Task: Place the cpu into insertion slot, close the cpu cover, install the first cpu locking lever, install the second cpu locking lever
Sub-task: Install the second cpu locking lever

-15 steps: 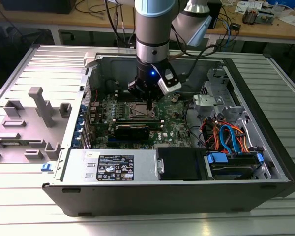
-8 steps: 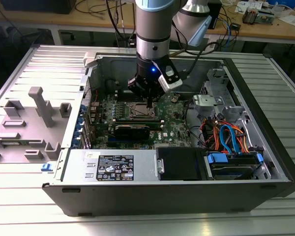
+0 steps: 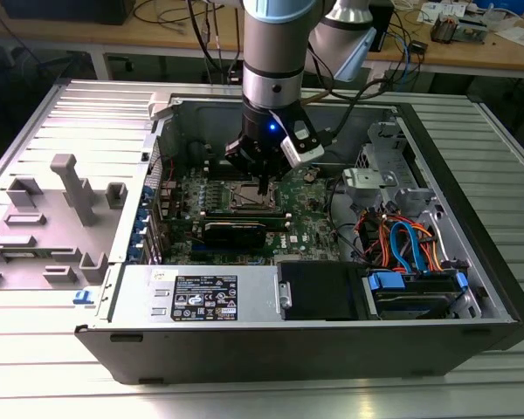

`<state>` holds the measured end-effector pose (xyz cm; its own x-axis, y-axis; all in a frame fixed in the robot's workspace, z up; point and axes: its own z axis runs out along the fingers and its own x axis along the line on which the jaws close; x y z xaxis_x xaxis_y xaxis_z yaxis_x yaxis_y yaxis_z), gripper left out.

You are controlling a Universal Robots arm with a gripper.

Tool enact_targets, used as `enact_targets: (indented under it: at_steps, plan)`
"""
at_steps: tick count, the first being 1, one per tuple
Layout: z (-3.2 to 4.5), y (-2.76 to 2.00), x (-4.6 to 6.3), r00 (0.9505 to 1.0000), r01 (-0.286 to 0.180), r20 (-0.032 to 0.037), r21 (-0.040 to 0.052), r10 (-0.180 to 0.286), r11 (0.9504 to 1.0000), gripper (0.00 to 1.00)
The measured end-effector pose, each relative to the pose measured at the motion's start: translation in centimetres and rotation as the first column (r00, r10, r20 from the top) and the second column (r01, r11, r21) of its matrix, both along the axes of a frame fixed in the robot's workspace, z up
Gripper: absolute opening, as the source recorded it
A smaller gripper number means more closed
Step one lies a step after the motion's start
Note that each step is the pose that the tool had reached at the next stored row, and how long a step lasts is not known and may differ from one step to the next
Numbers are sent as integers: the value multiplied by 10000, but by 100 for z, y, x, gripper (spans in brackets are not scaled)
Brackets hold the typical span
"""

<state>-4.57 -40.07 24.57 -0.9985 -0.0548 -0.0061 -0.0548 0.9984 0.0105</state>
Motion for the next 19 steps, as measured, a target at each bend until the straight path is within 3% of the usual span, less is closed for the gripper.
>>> enact_targets:
  at_steps: [10,13,16,19]
  plan:
    - [0,-1,0,10000,-1,-5,8,1,10000,11]
    - [6,-18,0,10000,-1,-78,6,1,10000,11]
    - [14,-93,0,9989,0,-469,9,0,10000,11]
    - [14,-160,0,9980,0,-639,8,0,10000,11]
